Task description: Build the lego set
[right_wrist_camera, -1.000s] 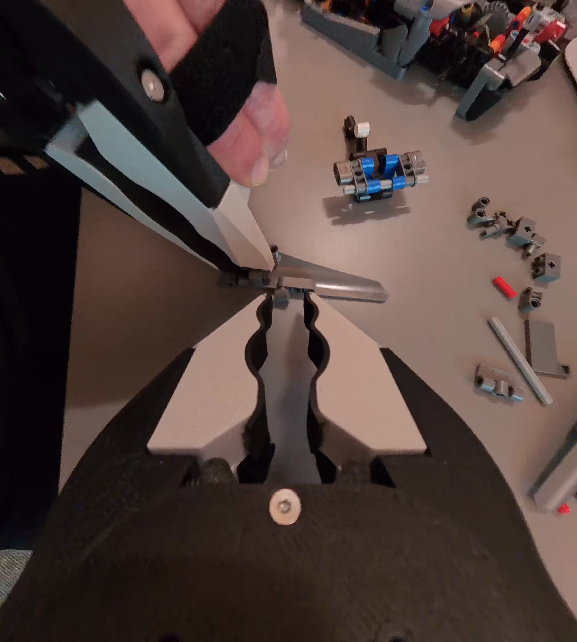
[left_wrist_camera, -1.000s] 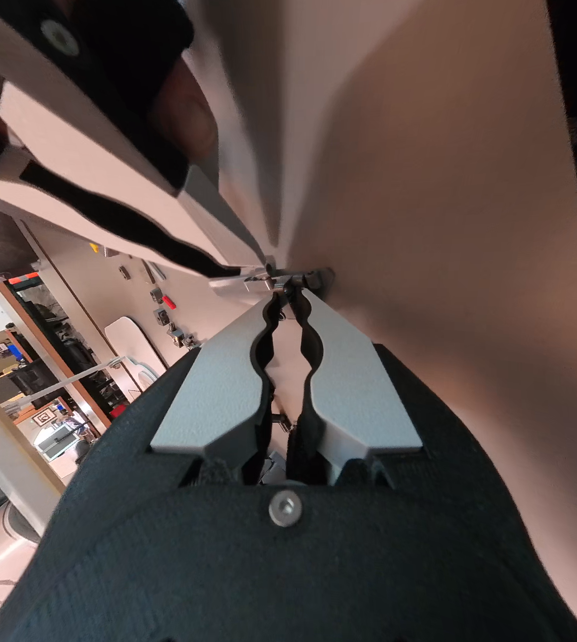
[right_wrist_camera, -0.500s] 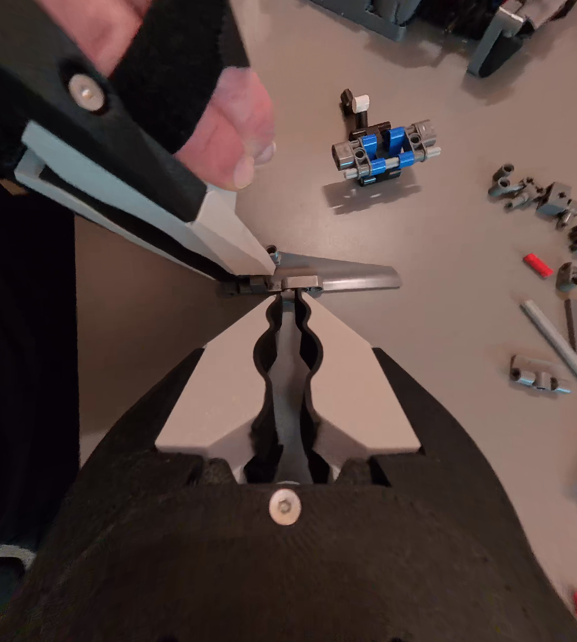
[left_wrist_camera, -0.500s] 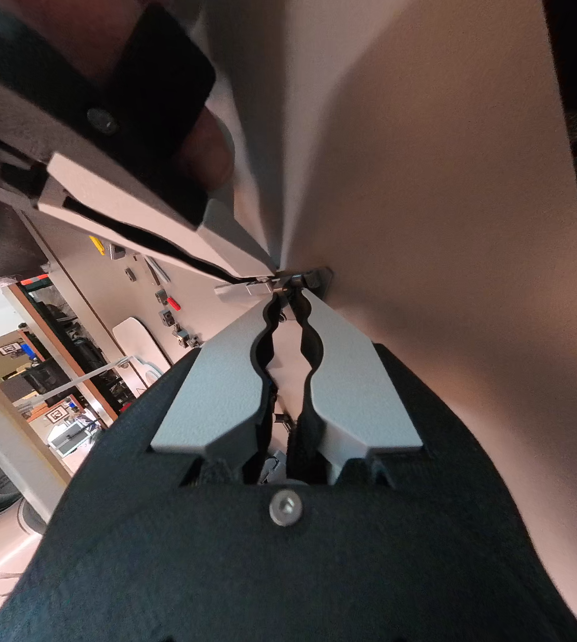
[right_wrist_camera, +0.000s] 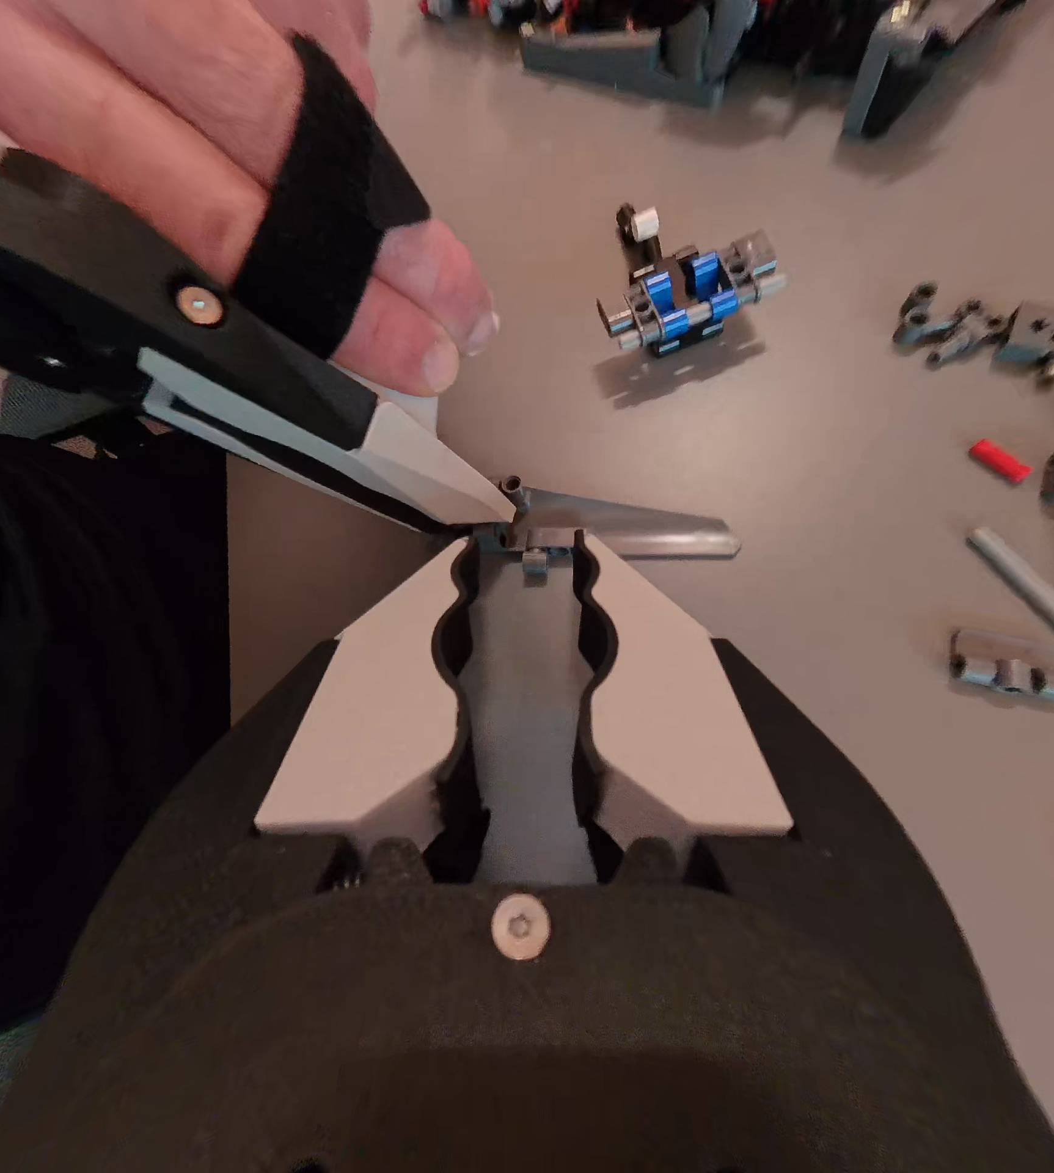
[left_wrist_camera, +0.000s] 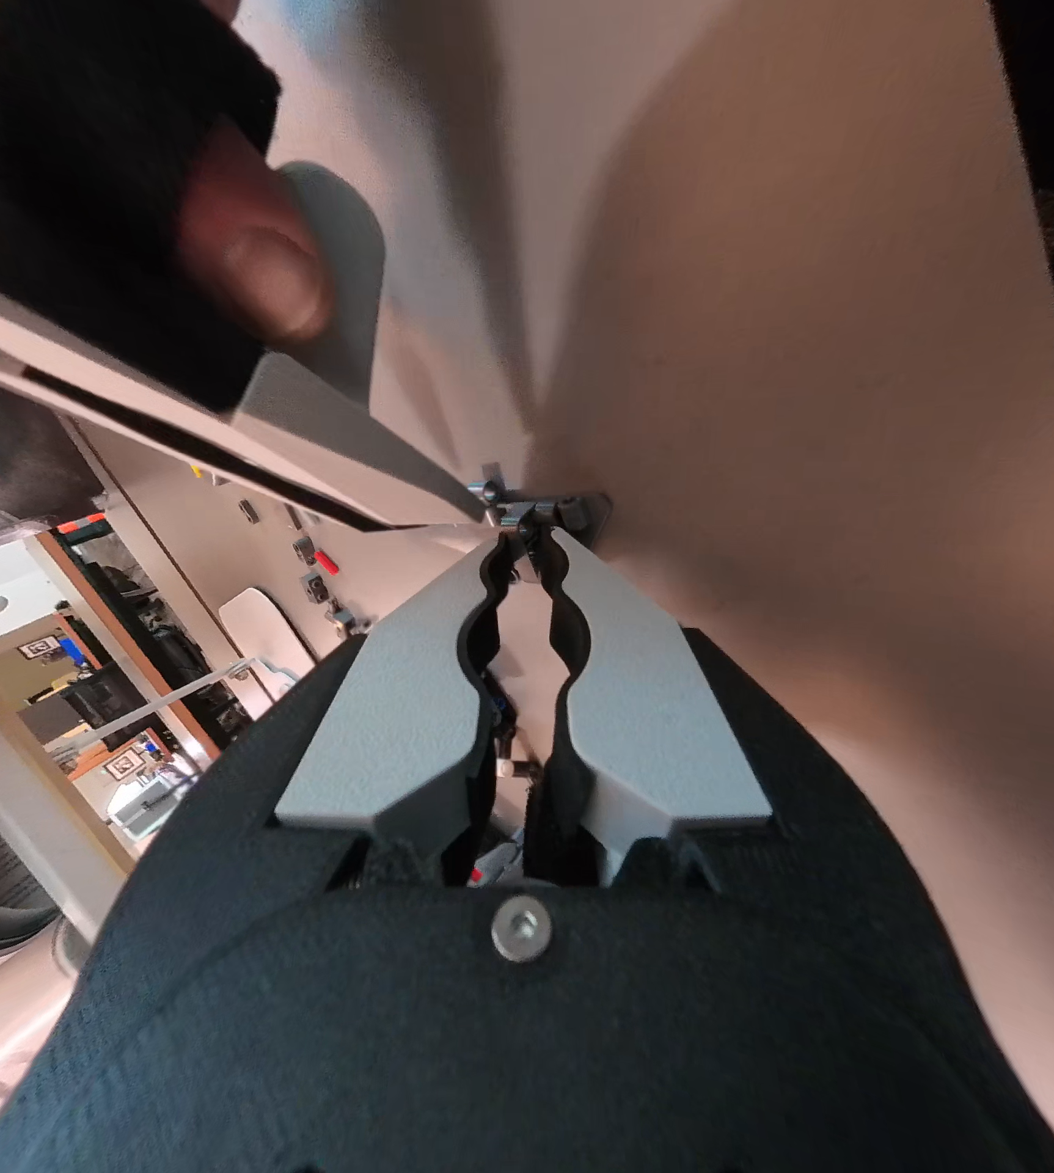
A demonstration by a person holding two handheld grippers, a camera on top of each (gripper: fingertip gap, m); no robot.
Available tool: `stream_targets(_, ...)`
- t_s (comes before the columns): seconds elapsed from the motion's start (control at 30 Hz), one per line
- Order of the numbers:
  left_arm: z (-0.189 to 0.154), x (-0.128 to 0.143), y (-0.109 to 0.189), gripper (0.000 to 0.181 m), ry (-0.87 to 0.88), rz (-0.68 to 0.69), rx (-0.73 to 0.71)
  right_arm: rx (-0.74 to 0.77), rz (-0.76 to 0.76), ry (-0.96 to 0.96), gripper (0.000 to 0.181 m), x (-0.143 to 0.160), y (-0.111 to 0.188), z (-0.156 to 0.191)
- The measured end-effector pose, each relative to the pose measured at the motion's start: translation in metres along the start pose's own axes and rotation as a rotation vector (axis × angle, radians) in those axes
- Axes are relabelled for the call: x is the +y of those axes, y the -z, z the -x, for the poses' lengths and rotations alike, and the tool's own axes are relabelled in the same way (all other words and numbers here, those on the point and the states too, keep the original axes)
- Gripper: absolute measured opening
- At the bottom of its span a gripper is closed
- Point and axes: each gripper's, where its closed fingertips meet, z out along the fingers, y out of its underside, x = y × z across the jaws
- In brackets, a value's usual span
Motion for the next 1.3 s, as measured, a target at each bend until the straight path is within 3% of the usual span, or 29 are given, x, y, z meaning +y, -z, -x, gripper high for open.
stream_targets(0.1, 0.002, -0.001, -0.001, 0.006, -0.040, -0.009, -0.006, 0.089, 0.031, 0.076, 0.029, 0.006, 0.007, -0.012)
stream_targets(0.4, 0.016, -0.011, -0.010, 0.007, -0.073, -0.023, -0.051, 0.195, -0.079, 0.120, 0.028, -0.003, 0.038, -0.025)
stream_targets(0.53, 0.035, -0.004, -0.016, 0.025, -0.070, 0.012, -0.166, 0.233, -0.093, 0.126, 0.029, 0.000, 0.048, -0.027)
stream_targets(0.77, 0.047, 0.003, 0.004, 0.054, 0.092, -0.069, -0.200, 0.280, -0.146, 0.143, 0.029, -0.003, 0.069, -0.023)
stream_targets(1.07, 0.043, 0.042, 0.033, 0.054, 0.304, -0.096, -0.260, 0.352, -0.180, 0.152, 0.029, 0.006, 0.099, -0.013)
stream_targets(1.3, 0.022, 0.067, 0.041, 0.048, 0.405, -0.094, -0.240, 0.433, -0.165, 0.152, 0.029, 0.023, 0.125, -0.001)
